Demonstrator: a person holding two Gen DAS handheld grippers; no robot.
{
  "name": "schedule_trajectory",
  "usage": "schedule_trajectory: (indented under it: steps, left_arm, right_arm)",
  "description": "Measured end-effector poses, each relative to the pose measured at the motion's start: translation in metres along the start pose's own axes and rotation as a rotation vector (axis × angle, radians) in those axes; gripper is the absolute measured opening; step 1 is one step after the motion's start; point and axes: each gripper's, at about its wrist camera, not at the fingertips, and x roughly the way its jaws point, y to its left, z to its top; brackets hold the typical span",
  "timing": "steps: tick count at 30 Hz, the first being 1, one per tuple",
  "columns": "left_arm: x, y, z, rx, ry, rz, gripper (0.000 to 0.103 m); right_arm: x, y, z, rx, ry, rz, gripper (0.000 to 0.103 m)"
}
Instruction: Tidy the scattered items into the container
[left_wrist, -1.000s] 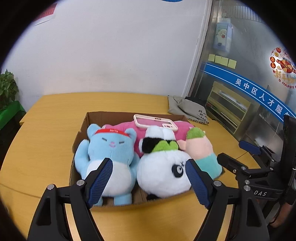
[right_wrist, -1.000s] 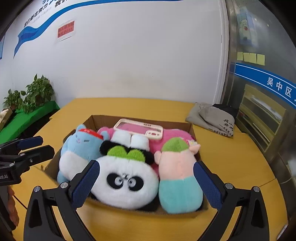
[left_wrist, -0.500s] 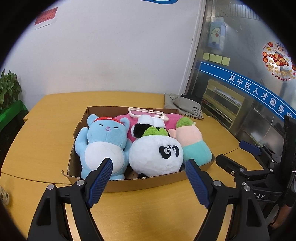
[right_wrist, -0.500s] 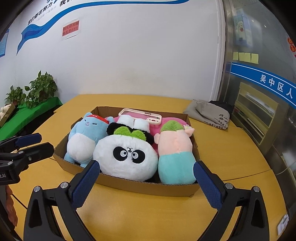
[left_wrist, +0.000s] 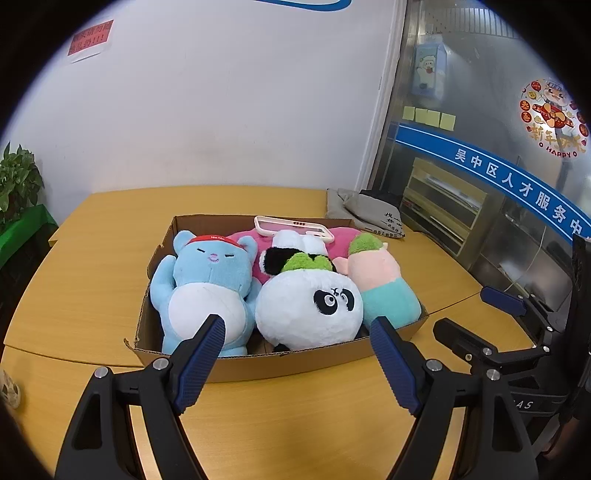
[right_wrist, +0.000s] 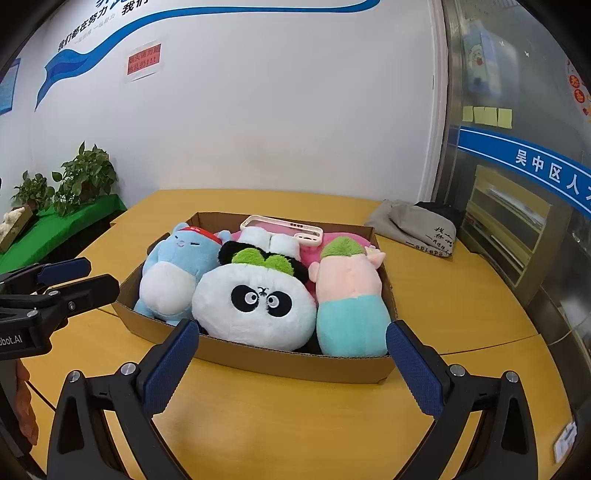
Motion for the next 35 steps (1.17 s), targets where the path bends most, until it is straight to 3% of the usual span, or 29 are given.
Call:
schedule_trajectory:
  steps: [19,23,26,35]
  left_arm:
    - [0.008,0.01,-0.004,-0.109,-0.06,0.051,0.084]
    - [0.012,0.009,-0.012,-0.123,-0.02,0.071,0.085]
    - [0.018,0.006,-0.02,-0.116,0.044,0.137,0.085]
    - [0.025,0.002,-0.028,-0.076,0.071,0.177,0.085]
  right_arm:
    - [0.009,-0.004,-0.009,0.011,0.015,0.002,0.103]
    - [0.011,-0.005,-0.011,0.012,0.024,-0.002,0.103]
    - [0.013,-0.006,-0.012,0.014,0.029,-0.003,0.103]
    - [0.016,-0.002,-0.014,0.005,0.038,-0.003,0.103]
